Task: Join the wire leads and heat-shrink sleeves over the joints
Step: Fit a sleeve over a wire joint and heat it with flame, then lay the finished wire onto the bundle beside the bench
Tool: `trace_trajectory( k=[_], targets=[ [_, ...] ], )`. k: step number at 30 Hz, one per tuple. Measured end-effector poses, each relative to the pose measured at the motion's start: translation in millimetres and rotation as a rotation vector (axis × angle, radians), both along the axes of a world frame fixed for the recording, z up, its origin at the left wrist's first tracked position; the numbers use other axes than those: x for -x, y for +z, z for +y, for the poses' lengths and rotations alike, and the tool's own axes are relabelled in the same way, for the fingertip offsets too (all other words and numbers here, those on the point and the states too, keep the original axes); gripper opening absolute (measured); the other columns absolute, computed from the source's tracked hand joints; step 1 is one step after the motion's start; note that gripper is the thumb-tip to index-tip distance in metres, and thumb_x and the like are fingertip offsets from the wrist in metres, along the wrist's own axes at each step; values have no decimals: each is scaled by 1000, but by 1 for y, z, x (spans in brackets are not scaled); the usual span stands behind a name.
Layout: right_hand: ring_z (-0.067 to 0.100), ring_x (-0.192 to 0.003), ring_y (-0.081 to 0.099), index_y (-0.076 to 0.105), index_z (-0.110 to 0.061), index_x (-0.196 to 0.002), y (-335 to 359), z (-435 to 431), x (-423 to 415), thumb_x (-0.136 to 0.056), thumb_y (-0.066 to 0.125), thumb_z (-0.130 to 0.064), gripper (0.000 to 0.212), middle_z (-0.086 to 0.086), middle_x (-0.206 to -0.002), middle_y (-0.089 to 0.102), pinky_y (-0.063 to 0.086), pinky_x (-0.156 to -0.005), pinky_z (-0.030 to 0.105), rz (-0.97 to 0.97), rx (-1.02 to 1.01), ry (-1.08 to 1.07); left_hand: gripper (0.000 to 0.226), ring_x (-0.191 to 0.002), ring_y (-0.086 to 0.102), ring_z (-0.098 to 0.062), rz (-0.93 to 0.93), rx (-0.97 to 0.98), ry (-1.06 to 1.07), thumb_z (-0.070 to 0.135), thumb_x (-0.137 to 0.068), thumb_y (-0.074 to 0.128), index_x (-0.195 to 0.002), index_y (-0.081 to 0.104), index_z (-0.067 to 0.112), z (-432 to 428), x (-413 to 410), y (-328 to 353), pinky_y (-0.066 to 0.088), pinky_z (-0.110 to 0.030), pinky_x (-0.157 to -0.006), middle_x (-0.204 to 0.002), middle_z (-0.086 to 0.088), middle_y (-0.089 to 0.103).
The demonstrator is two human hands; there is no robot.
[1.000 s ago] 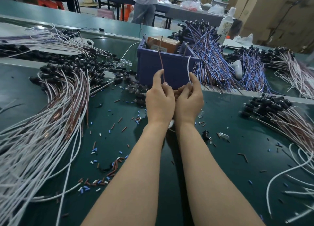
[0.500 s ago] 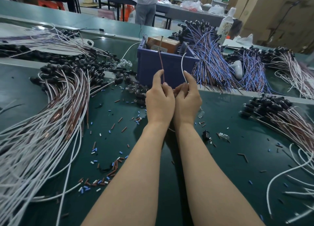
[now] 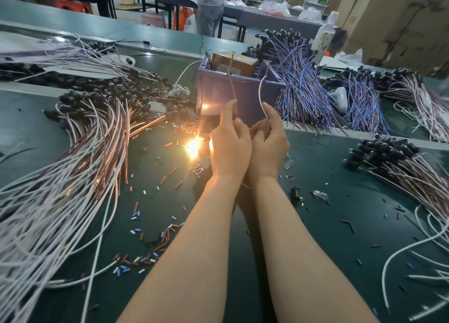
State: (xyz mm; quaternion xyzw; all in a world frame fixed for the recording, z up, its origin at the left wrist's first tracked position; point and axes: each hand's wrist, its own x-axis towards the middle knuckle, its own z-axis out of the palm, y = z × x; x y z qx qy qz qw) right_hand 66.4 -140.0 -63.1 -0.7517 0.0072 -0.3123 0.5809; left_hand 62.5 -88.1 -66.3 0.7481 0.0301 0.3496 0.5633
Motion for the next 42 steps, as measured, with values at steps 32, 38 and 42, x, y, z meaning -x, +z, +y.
trace_trajectory(
  k=[32,38,42],
  targets=[
    [31,-102,52,50,-5,-109,23,-13,6,-97,44,-18,19,14,-114,56,32,-80,34,368,634,107,45,-89,59,-37,503,-171,10,36,-97,39,-83,64,1,16,6,17,38,-34,-68,-90,-20,66],
    [18,-71,52,54,-10,-103,54,-45,17,-97,47,-19,13,0,-82,59,34,-60,26,281,437,279,26,-95,63,-29,291,33,-220,24,-98,47,-98,68,9,-14,2,46,50,-37,-84,-95,-12,69],
    [4,-56,50,62,-14,-104,95,-101,37,-100,46,-29,23,-1,-72,62,41,-59,22,272,482,265,29,-53,43,-8,192,413,-365,23,-100,45,-80,64,15,-47,-4,87,40,-26,-52,-60,5,49]
  ],
)
